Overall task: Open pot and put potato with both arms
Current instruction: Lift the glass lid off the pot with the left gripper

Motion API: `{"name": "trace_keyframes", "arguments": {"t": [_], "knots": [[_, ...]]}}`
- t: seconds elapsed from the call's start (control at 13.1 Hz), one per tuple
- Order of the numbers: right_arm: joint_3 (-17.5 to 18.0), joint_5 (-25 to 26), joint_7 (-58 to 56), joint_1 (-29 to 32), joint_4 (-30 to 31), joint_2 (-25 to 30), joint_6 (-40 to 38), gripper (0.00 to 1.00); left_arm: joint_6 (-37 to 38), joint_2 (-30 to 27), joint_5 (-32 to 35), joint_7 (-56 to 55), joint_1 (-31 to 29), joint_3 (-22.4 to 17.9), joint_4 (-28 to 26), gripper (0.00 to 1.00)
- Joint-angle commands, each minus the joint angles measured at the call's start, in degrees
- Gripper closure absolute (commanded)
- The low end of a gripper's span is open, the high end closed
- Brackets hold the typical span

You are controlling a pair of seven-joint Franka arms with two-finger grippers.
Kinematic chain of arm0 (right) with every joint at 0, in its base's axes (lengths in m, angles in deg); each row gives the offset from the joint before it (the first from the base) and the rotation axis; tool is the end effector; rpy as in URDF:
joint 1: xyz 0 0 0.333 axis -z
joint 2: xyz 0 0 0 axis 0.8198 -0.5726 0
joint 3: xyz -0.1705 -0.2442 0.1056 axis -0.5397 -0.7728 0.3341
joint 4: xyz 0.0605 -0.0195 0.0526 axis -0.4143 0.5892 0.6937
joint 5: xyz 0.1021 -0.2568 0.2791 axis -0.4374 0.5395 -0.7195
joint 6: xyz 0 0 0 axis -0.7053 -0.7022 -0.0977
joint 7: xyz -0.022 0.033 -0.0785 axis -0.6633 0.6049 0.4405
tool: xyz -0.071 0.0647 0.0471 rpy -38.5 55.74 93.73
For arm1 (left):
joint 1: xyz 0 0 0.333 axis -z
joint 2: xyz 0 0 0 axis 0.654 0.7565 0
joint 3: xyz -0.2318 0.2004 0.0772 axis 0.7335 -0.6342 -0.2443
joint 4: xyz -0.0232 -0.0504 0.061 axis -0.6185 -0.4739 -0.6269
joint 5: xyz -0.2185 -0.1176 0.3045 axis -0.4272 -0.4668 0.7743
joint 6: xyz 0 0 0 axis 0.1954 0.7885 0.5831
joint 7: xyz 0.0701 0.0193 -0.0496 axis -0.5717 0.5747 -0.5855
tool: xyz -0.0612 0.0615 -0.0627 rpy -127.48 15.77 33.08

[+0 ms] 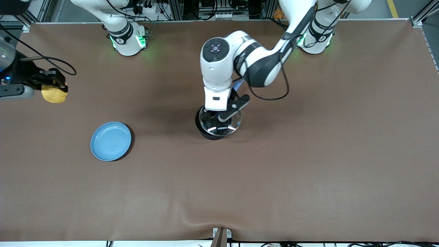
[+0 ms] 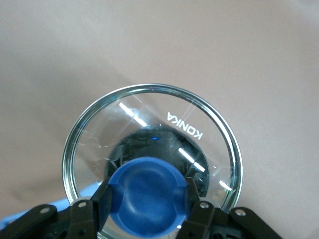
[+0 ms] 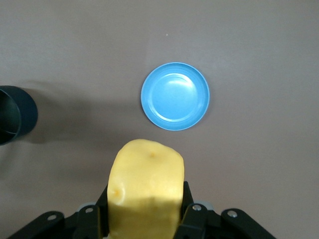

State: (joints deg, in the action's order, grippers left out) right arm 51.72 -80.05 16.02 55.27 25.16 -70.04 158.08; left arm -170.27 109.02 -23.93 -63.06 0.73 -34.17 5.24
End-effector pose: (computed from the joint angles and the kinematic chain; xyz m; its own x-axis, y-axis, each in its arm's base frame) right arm 0.5420 0.0410 0.6202 0.9935 0.0855 -0.0747 0.0845 -0.9963 -0.0173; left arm 0.5087 -0.5193 0.4249 0.7765 0.6275 0.0573 0.6256 -0.7786 0.0487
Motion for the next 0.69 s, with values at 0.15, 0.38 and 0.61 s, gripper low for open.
{"name": "trace_keyframes", "arguments": {"t": [0.15, 0.38, 0.61], "knots": [[-0.1, -0.3, 13.2, -8.9, -1.3, -1.8, 1.8, 1.00, 6.6, -7.8, -2.9, 10.8, -6.8, 0.8, -2.0, 1.00], [-0.2, -0.3, 16.6, -14.8, -1.2, -4.9, 6.0, 1.00, 7.6, -12.8, -4.9, 20.4, -12.3, 0.8, -6.0, 1.00], [-0.2, 0.5, 24.2, -21.7, -1.0, -9.0, 9.7, 1.00, 8.0, -17.6, -7.3, 31.4, -18.6, 0.8, -11.5, 1.00]]}}
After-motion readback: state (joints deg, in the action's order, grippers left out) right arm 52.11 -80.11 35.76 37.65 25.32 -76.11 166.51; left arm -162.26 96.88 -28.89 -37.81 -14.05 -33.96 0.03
